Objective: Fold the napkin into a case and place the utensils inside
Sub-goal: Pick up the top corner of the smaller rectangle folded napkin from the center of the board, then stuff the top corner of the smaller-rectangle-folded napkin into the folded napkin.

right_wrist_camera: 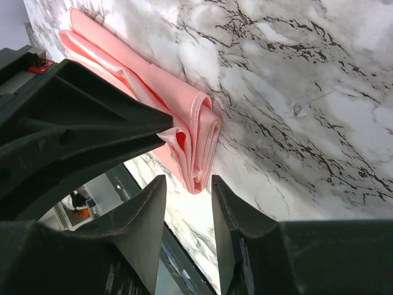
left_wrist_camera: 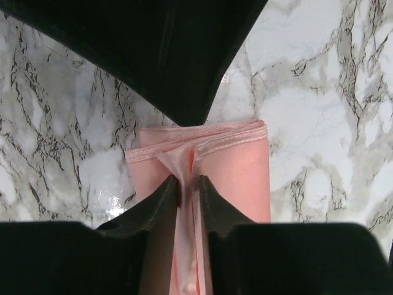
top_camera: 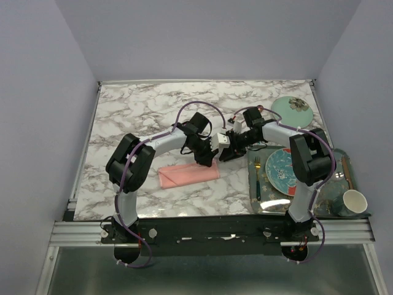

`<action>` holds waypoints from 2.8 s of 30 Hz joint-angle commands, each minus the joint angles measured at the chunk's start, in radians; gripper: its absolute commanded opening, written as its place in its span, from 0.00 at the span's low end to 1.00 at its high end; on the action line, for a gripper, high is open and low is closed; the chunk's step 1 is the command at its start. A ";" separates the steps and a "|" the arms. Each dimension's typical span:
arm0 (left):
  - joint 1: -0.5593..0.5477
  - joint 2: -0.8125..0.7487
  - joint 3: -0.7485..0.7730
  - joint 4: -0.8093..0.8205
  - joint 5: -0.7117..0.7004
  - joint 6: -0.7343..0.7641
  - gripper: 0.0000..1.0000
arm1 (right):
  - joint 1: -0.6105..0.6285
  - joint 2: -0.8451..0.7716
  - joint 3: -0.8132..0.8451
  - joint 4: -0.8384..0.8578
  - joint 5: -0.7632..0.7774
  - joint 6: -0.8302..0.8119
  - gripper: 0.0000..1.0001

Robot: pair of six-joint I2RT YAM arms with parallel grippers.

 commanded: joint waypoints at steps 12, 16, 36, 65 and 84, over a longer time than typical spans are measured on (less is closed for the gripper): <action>-0.027 -0.128 -0.076 0.034 -0.027 -0.092 0.07 | 0.011 0.037 0.054 0.027 -0.031 0.045 0.26; -0.041 -0.153 -0.119 0.080 -0.061 -0.118 0.07 | 0.030 0.070 0.080 0.026 -0.019 0.070 0.25; -0.058 -0.228 -0.228 0.224 -0.165 -0.256 0.06 | 0.120 0.211 0.194 -0.134 0.051 0.051 0.24; 0.040 -0.188 -0.334 0.208 -0.058 -0.623 0.04 | 0.136 0.180 0.157 -0.077 0.176 -0.022 0.21; 0.096 -0.063 -0.266 0.157 0.020 -0.668 0.05 | 0.179 -0.080 -0.019 0.139 0.151 -0.141 0.27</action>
